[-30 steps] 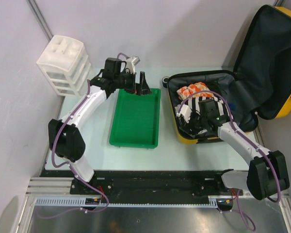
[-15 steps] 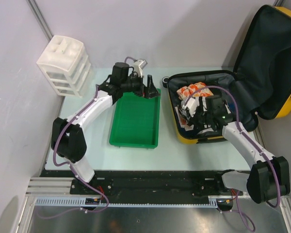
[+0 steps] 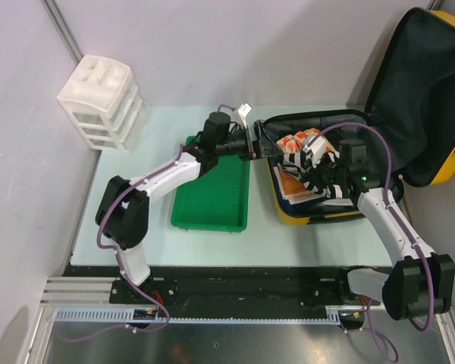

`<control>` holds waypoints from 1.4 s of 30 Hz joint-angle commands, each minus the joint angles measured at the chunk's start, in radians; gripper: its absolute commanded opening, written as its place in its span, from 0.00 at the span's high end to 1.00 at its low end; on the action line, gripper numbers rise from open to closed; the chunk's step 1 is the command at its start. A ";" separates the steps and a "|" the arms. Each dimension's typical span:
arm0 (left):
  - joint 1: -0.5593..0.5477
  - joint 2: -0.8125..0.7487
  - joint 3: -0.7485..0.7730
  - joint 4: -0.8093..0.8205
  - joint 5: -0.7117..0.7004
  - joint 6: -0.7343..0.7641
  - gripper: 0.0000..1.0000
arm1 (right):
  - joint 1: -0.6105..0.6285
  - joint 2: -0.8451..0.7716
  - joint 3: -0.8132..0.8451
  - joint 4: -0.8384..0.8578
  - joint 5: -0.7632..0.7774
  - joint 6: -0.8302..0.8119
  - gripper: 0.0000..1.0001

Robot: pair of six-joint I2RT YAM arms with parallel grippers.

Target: Open, take out, and arrange the luggage

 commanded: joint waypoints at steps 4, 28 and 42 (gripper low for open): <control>-0.067 0.079 0.042 0.080 -0.063 -0.424 0.00 | 0.002 -0.049 0.056 0.025 -0.041 0.048 1.00; -0.155 0.310 0.205 0.132 -0.051 -0.604 0.31 | 0.029 -0.110 0.055 -0.036 -0.047 0.067 1.00; -0.077 0.182 0.206 -0.035 0.023 -0.190 1.00 | -0.128 -0.176 0.120 -0.092 -0.078 0.237 0.21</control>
